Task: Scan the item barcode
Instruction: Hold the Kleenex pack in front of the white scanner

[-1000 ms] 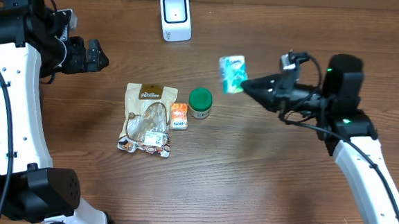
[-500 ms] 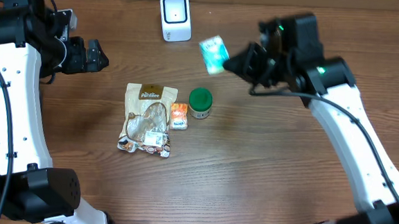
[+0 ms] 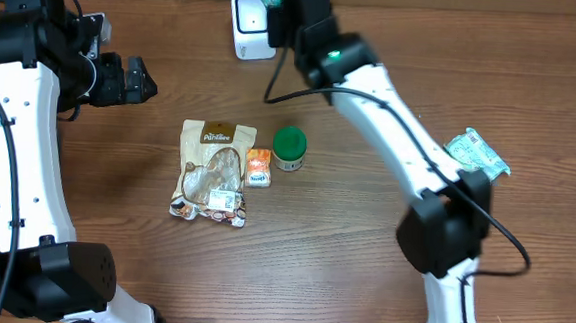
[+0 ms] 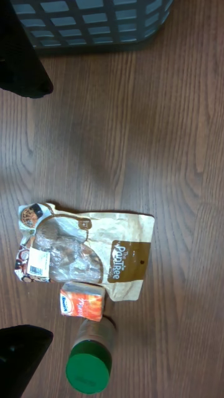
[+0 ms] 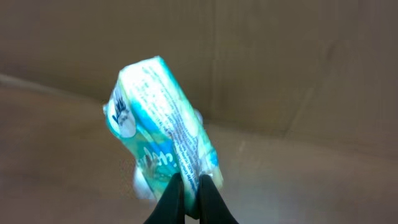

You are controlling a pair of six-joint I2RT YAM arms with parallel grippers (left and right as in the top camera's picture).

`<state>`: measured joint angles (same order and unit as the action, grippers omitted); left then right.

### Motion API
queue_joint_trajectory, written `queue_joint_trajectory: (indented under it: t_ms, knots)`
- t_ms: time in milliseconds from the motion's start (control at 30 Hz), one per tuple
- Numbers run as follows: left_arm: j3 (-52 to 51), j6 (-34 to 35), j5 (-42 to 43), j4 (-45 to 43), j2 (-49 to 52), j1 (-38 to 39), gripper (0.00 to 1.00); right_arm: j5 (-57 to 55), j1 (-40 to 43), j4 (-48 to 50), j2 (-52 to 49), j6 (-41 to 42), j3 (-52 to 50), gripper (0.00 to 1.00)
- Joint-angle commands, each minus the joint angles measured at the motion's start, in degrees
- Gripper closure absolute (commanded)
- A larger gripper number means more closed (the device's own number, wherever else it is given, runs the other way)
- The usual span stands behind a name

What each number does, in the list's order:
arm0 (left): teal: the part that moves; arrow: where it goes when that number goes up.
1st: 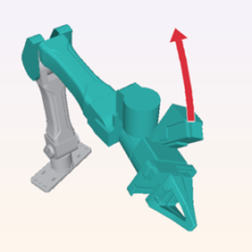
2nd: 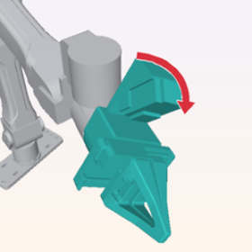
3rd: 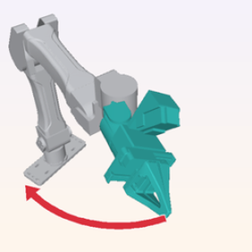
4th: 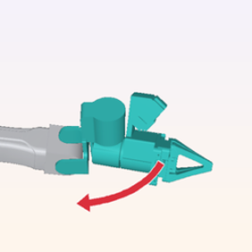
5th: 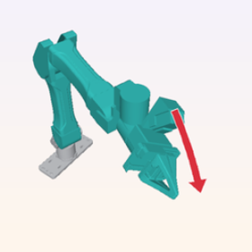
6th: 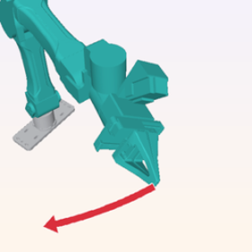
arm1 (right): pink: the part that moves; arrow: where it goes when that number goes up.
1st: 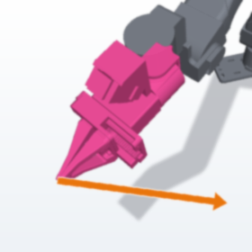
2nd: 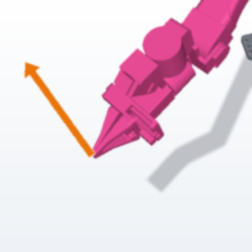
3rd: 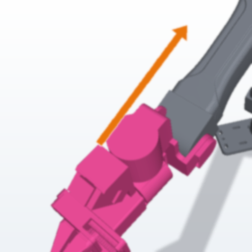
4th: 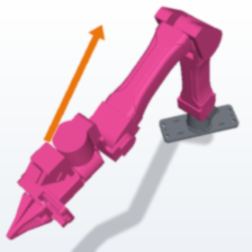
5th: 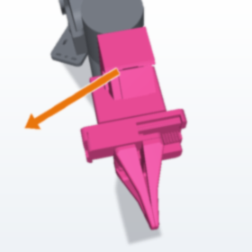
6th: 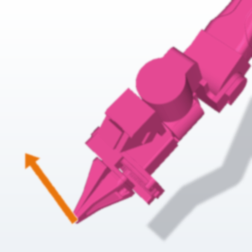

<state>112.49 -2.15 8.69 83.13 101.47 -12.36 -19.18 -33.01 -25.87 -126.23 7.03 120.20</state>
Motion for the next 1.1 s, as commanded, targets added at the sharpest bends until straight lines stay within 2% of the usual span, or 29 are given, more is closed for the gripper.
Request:
queue_joint_trajectory:
  t_ms: [0, 167, 333, 533, 833, 1067]
  knots:
    - [0.9, -1.6, -0.2, 0.0, -0.6, 0.4, 0.00, -9.6, -1.8, 9.5, -4.7, -15.5, 1.7, 0.96]
    - [0.9, -1.6, -0.2, 0.0, -0.6, 0.4, 0.00, -9.5, -2.0, 25.0, -12.0, -30.4, 1.7, 0.96]
    - [0.9, -1.6, -0.2, 0.0, -0.6, 0.4, 0.01, -9.5, -2.0, 33.6, -18.9, -42.8, 1.7, 0.96]
    - [0.9, -1.6, -0.2, 0.0, -0.6, 0.4, 0.00, -9.7, -1.9, 34.7, -22.3, -45.0, 1.7, 0.96]
    - [0.9, -1.6, -0.2, 0.0, -0.6, 0.4, 0.01, -12.1, -1.9, 39.4, -22.4, -45.1, 1.7, 0.96]
    - [0.9, -1.6, -0.2, 0.0, -0.6, 0.4, 0.00, -12.3, -2.3, 39.6, -22.0, -46.5, 1.7, 0.96]
